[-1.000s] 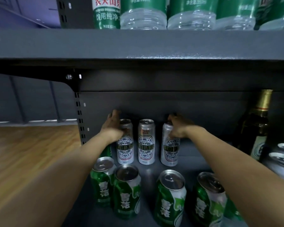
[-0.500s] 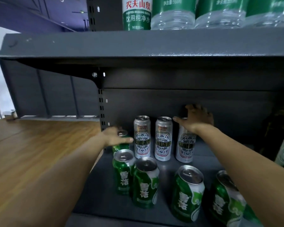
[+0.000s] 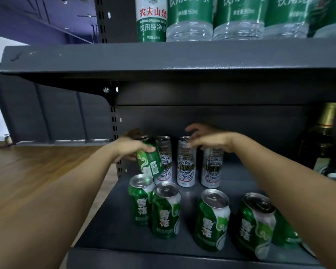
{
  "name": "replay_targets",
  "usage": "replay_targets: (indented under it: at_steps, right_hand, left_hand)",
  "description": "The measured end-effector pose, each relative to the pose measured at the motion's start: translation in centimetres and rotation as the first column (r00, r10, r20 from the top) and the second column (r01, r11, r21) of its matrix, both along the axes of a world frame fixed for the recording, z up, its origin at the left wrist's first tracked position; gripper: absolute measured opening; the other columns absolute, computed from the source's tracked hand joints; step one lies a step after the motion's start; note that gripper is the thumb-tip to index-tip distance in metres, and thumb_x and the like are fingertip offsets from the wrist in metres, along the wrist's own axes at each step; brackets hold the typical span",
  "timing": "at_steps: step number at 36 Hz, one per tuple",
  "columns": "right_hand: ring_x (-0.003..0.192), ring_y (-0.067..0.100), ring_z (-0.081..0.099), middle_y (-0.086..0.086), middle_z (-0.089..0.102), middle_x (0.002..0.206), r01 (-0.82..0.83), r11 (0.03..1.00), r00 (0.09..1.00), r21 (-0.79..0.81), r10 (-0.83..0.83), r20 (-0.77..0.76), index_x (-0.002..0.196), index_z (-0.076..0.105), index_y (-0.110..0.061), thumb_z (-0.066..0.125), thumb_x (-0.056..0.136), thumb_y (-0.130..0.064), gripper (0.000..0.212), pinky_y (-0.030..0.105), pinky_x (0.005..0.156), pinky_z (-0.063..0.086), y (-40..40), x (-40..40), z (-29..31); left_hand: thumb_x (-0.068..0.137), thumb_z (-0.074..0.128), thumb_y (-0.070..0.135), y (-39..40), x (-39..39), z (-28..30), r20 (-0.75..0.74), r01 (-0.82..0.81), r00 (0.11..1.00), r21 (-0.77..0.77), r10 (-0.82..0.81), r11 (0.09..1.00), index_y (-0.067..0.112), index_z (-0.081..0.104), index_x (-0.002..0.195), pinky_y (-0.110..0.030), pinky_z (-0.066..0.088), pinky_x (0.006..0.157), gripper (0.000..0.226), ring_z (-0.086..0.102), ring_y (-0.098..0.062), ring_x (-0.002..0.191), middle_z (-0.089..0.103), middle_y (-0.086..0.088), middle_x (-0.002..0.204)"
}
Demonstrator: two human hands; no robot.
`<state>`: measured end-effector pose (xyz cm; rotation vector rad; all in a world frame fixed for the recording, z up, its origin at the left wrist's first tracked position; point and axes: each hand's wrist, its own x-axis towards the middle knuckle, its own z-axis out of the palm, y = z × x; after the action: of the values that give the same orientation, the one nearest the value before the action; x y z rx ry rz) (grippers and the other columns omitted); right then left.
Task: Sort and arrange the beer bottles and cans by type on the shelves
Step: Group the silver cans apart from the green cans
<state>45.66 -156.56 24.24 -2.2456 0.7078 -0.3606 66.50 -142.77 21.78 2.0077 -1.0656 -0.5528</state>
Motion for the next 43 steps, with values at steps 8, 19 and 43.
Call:
replay_targets:
  at_steps: [8,19,43]
  right_hand:
    - [0.144,0.023,0.026,0.009,0.020,0.159,0.002,0.926,0.988,-0.377,-0.059,-0.141,0.155,0.005,-0.016,0.075,0.081,-0.036,0.103,0.023,0.108,0.025,1.7,-0.3,0.0]
    - [0.113,0.028,0.056,0.011,0.052,0.133,0.223,0.829,0.797,-0.513,-0.458,-0.393,0.136,0.044,-0.005,0.084,0.070,-0.024,0.079,0.030,0.082,0.050,-3.9,-9.9,0.3]
    - [0.110,0.028,0.058,0.003,0.060,0.126,0.207,0.745,0.509,-0.634,-0.636,-0.580,0.113,0.061,-0.018,0.062,0.077,-0.065,0.060,0.038,0.096,0.046,-6.6,-15.8,-0.5]
  left_hand:
    - [0.085,0.070,0.019,-5.9,-8.5,1.1,0.017,0.256,0.967,-0.090,-0.256,0.962,0.021,0.064,0.102,-0.029,0.052,0.082,0.018,0.061,-0.015,0.087,0.067,-0.002,0.095]
    - [0.084,0.069,0.048,-10.4,-13.2,0.0,0.499,0.327,0.825,-0.041,-0.265,0.944,0.016,0.044,0.138,-0.025,0.041,0.095,0.068,0.052,-0.025,0.123,0.052,-0.008,0.139]
    - [0.083,0.073,0.034,-13.6,-19.3,-3.8,0.435,0.516,0.766,0.026,-0.474,0.856,0.020,0.063,0.111,-0.027,0.050,0.087,0.033,0.059,-0.012,0.086,0.062,0.004,0.104]
